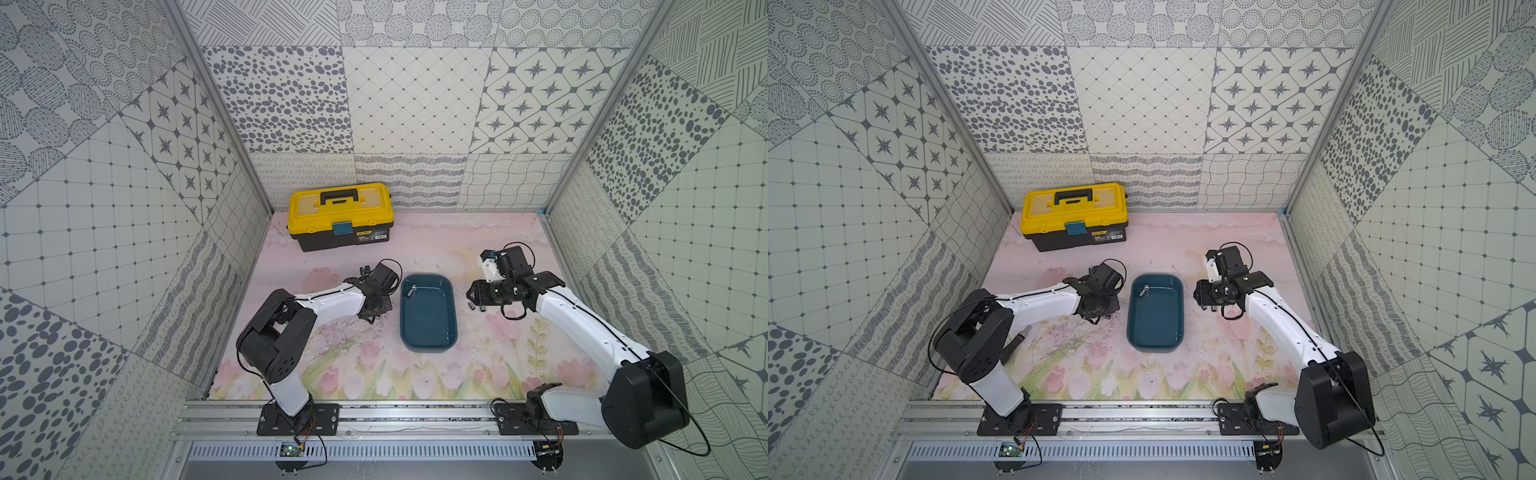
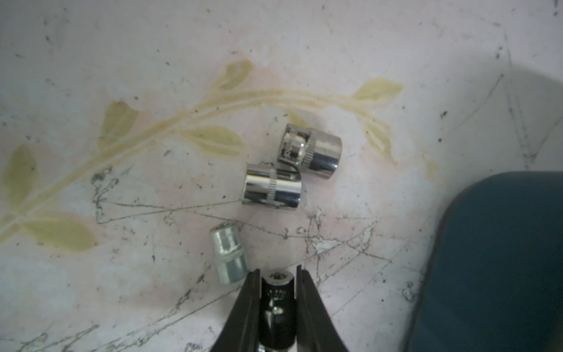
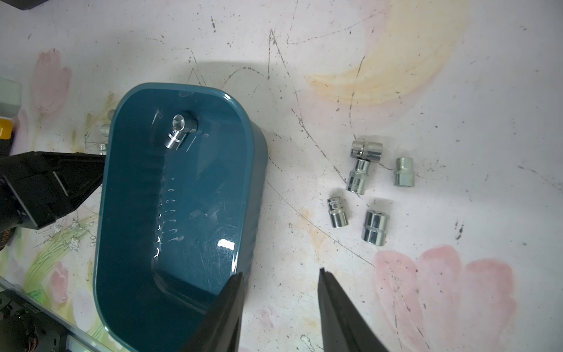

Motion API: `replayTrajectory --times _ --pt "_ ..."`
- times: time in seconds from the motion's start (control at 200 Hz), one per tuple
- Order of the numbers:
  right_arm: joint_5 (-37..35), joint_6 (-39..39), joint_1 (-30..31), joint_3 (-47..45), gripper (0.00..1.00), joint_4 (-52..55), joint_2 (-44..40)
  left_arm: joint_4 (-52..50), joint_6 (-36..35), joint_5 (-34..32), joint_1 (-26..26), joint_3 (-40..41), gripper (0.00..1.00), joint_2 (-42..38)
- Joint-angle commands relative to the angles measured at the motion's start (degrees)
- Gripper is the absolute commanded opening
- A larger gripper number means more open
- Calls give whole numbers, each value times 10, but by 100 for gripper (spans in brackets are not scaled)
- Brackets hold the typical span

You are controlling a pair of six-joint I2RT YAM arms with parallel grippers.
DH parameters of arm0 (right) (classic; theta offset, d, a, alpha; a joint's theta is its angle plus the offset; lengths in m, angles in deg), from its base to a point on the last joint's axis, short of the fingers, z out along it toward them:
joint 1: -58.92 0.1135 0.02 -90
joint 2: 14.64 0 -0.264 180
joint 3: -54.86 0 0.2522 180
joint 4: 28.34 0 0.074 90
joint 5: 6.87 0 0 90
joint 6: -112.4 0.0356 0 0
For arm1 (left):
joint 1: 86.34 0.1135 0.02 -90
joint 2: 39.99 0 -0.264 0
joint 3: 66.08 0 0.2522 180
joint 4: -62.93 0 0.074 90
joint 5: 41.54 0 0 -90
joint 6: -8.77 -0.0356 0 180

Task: Take out the socket from the storage box
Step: Place the socket head at the center of the board.

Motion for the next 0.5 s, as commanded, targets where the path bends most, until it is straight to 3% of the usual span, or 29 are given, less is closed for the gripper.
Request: replayTrajectory --times 0.0,0.18,0.495 --pt "7 2 -1 7 44 -16 4 18 -1 3 3 -6 18 6" --pt "7 3 -1 4 44 -17 4 20 -2 6 3 -15 21 22" --pt "7 5 -1 1 45 -19 3 -5 -11 6 3 -25 43 4"
